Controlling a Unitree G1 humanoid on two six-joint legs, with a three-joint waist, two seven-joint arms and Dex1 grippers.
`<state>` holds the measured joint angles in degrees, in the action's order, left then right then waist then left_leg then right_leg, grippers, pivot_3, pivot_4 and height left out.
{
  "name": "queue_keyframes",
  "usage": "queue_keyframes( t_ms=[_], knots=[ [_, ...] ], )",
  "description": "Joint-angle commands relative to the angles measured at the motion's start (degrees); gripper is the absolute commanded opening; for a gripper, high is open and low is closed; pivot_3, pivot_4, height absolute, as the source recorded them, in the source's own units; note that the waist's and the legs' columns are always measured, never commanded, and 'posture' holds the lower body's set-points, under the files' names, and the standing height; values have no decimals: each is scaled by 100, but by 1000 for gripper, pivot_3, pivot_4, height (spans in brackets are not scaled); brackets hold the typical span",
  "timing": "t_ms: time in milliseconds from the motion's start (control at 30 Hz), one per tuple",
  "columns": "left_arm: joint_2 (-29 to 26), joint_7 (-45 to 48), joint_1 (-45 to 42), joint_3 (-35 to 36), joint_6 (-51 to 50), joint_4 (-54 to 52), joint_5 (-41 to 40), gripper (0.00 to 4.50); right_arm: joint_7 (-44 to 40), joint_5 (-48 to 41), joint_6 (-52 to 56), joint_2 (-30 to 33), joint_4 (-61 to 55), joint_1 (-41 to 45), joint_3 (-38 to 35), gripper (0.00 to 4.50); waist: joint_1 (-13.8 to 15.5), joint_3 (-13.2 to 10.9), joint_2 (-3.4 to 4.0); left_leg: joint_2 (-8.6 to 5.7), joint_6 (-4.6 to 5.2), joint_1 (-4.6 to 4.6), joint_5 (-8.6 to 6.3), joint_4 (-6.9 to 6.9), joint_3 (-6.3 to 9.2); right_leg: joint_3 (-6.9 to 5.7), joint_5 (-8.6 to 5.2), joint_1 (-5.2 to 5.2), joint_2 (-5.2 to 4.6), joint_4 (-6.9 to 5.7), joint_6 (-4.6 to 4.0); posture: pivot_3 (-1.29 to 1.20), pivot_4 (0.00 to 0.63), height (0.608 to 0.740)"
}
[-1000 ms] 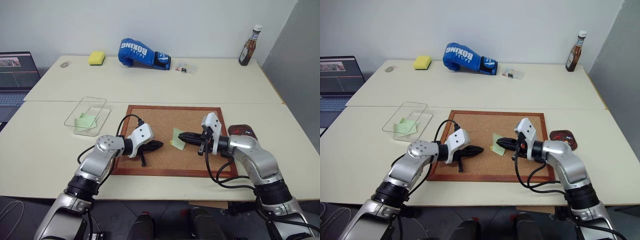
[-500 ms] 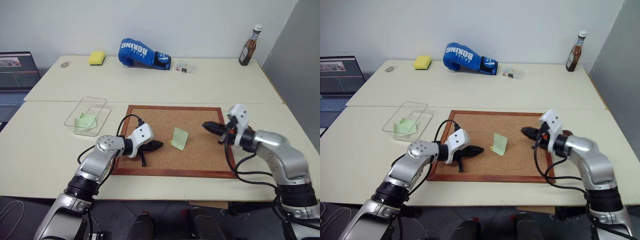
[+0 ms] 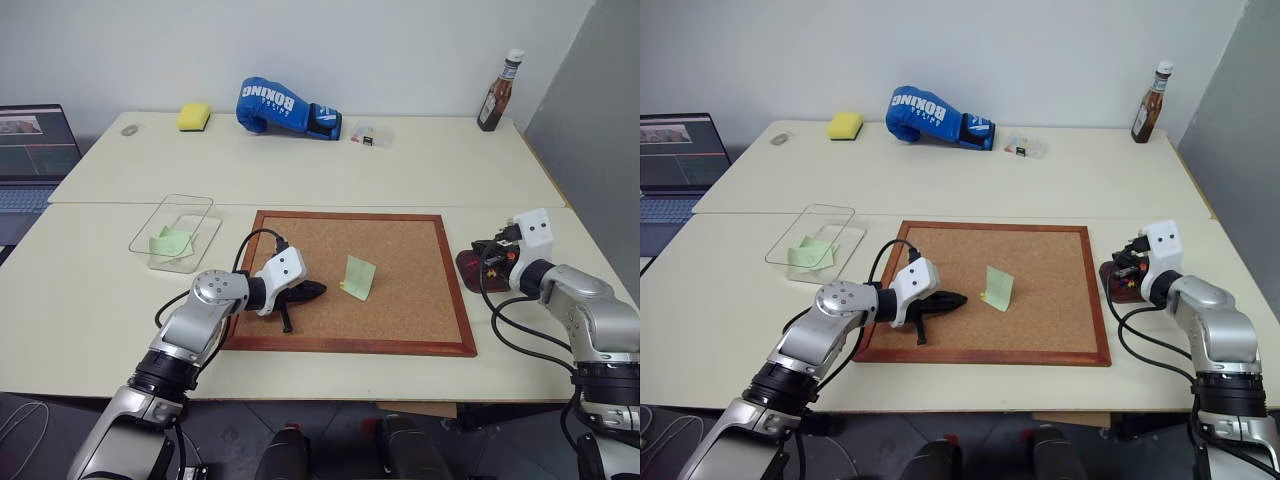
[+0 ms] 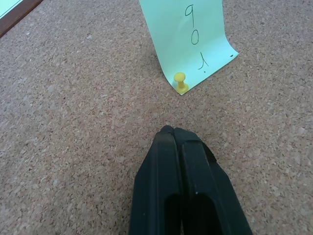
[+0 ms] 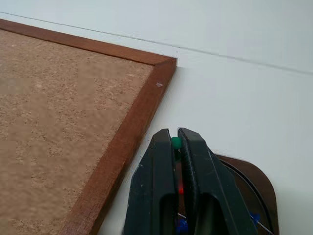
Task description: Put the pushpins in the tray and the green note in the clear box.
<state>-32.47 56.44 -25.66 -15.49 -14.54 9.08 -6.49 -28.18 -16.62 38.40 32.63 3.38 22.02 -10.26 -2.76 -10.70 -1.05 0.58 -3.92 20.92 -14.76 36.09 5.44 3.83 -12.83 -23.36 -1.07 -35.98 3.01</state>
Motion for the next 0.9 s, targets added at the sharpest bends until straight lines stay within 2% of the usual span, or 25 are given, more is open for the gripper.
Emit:
queue_keyframes(
  t_ms=[33, 200, 467, 600, 700, 900],
  knots=[
    [-91, -66, 238, -303, -208, 489, 454, 0, 158, 25, -179, -10, 264, 151, -225, 579, -1, 0, 0, 0, 0, 0, 0, 0, 0, 0, 0, 0, 0, 0, 0, 0, 150, 740],
    [-111, -65, 280, -296, -225, 426, 449, 0, 156, 23, -292, -14, 496, 142, -204, 1363, -3, 2, 3, 0, 0, -1, 0, 0, 0, 0, 0, 0, 0, 0, 0, 0, 150, 740],
    [-122, -61, 271, -295, -223, 431, 456, 0, 124, -39, -402, 12, 568, 180, -237, 3034, -8, 3, 5, 0, 0, -1, 0, 0, 0, 0, 0, 0, 0, 0, 0, 0, 150, 740],
    [-97, -57, 225, -303, -213, 473, 459, 0, 74, -91, -405, 50, 473, 138, -290, 3689, -8, 3, 6, 0, 0, 0, 0, 0, 0, 0, 0, 1, 0, 0, 0, 0, 150, 740],
    [-85, -53, 198, -309, -206, 499, 463, 0, -22, -177, -416, 81, 322, 106, -347, 4434, -8, 3, 6, -1, 0, 0, 0, 0, 0, 0, 0, 1, 0, 0, 0, 0, 150, 740],
    [-59, -62, 147, -307, -201, 557, 466, 0, -651, -589, -264, 191, -395, -46, -300, 4434, -9, 4, 7, 0, 0, 0, 0, 0, 1, -1, 0, 1, 0, 0, 0, 0, 150, 740]
  ],
)
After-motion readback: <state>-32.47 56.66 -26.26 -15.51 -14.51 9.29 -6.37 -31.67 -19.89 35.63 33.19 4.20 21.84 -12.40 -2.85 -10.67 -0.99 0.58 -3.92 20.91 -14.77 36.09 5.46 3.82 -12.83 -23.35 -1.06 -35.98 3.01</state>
